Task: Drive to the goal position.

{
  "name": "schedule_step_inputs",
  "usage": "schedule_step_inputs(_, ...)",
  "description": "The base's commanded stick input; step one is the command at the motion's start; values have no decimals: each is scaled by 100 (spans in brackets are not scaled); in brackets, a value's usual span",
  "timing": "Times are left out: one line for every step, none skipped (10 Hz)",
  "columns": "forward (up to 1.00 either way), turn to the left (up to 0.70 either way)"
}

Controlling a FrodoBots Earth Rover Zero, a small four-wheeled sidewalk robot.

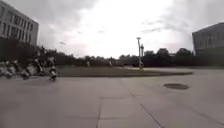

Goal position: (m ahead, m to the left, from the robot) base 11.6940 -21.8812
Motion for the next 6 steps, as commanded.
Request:
schedule_step_inputs(70,-35)
schedule_step_inputs(70,-35)
schedule_step_inputs(70,-35)
schedule_step_inputs(70,-35)
schedule_step_inputs(70,-35)
schedule_step_inputs(70,-35)
